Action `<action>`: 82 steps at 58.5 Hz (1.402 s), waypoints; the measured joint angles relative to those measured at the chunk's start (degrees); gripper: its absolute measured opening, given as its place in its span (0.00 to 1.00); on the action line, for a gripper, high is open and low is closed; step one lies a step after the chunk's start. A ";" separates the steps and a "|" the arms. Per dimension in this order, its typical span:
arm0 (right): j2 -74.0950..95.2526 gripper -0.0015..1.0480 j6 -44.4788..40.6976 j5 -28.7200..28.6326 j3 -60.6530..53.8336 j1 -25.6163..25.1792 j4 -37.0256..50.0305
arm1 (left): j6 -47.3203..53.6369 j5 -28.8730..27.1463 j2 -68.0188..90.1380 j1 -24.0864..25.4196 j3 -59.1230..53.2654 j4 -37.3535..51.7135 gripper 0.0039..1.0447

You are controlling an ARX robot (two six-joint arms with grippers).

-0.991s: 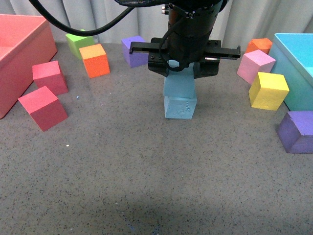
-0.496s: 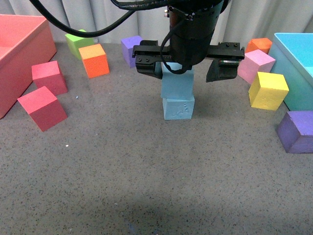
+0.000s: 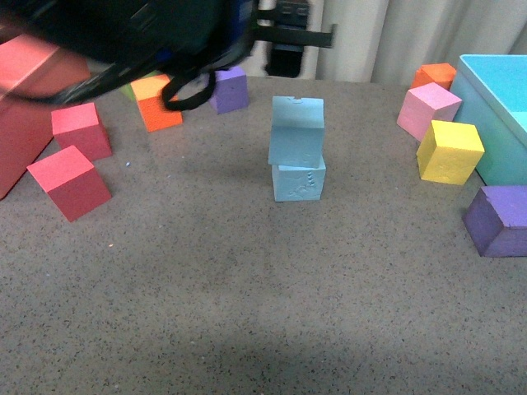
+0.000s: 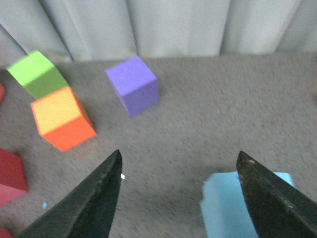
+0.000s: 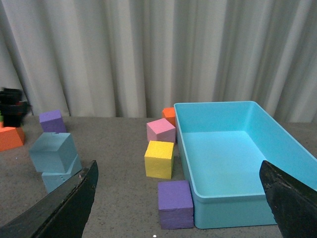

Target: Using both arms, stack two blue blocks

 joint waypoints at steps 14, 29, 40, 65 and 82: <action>0.00 0.91 -0.02 -0.15 0.00 0.00 -0.02 | 5.29 7.34 -17.79 9.70 -32.98 38.32 0.16; 0.00 0.91 0.00 -0.09 0.00 0.00 -0.04 | 6.03 14.71 -31.74 16.26 -48.68 37.94 0.03; 0.00 0.91 0.00 -0.11 0.00 0.00 -0.04 | 6.12 18.45 -42.36 20.46 -55.60 33.55 0.03; 0.00 0.91 0.00 -0.11 0.00 0.00 -0.04 | 6.19 26.47 -62.53 27.80 -61.99 19.69 0.03; 0.00 0.91 0.00 -0.11 0.00 0.00 -0.04 | 6.19 26.99 -74.79 29.11 -63.06 9.33 0.03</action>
